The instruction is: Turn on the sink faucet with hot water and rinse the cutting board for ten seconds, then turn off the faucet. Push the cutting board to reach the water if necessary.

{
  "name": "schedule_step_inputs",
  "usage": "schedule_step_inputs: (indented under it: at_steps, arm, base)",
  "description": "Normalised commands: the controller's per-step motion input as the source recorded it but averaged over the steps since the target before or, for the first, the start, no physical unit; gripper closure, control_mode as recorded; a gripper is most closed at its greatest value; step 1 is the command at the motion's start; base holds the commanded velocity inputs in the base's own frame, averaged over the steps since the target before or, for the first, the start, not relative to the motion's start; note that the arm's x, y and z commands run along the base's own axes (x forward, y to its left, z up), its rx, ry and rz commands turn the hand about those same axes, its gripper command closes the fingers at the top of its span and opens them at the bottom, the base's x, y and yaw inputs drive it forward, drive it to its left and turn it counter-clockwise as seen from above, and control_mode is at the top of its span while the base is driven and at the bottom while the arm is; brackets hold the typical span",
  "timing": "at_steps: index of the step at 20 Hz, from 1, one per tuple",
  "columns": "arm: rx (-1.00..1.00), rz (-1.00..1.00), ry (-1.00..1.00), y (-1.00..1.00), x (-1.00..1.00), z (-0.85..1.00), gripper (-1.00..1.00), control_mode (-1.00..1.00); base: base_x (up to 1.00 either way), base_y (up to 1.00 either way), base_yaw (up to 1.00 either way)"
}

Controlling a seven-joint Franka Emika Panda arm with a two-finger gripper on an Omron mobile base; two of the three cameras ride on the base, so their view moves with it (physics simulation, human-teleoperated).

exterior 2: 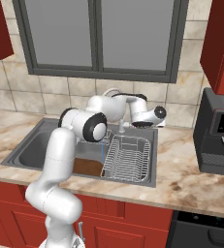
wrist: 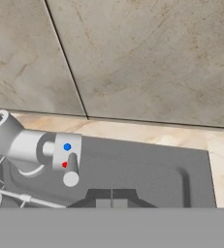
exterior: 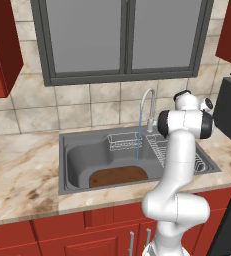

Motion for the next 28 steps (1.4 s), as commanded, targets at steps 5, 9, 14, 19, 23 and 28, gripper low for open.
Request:
schedule_step_inputs:
  at_steps: [5,9,14,19,23,28]
  arm:
    - [0.00,0.00,0.00,0.00,0.00,0.00,1.00,-1.00]
    - [0.00,0.00,0.00,0.00,0.00,0.00,1.00,-1.00]
    - [0.00,0.00,0.00,0.00,0.00,0.00,1.00,-1.00]
    - [0.00,0.00,0.00,0.00,0.00,0.00,1.00,-1.00]
    - [0.00,0.00,0.00,0.00,0.00,0.00,1.00,-1.00]
    - [0.00,0.00,0.00,0.00,0.00,0.00,1.00,-1.00]
  base:
    - [0.00,0.00,0.00]
    - [0.00,0.00,0.00]
    - [0.00,0.00,0.00]
    - [0.00,0.00,0.00]
    - [0.00,0.00,0.00]
    - [0.00,0.00,0.00]
